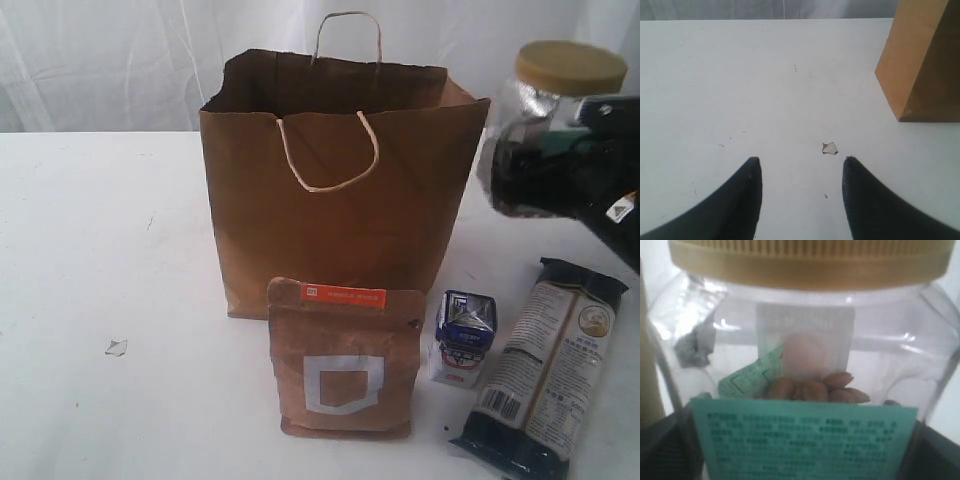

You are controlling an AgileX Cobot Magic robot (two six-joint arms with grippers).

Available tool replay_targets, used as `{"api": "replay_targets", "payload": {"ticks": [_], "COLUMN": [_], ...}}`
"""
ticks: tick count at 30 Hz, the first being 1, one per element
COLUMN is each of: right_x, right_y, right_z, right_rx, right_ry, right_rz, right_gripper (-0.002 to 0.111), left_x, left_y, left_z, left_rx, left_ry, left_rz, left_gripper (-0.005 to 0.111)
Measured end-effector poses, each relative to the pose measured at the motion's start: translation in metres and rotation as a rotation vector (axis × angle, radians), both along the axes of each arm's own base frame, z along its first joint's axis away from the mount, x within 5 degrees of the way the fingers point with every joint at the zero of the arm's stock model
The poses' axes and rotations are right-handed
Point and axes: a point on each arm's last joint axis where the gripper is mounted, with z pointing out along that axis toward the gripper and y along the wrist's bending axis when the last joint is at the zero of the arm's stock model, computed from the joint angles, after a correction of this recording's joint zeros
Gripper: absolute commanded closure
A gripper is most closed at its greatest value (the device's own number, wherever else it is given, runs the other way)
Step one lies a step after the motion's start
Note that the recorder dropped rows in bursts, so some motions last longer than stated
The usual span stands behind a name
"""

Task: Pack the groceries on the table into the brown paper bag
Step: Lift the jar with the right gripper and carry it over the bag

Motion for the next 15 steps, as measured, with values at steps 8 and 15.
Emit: {"api": "replay_targets", "payload": {"ticks": [8,15], "right_x": [-0.042,-0.046], "right_y": [-0.004,0.004], "right_z": [0.093,0.162], "right_rx": [0.022,-0.175], "right_ry": [-0.184,-0.134], "right_rz": [0.017,0.095], "right_gripper": [0.108,0.108], "left_x": [0.0,0.0], "left_y": [0.0,0.0], "left_z": [0.0,0.0], "left_rx": [0.0,0.0], "left_ry": [0.0,0.0], "left_rz": [0.0,0.0], "left_gripper": [0.054,0.054]}}
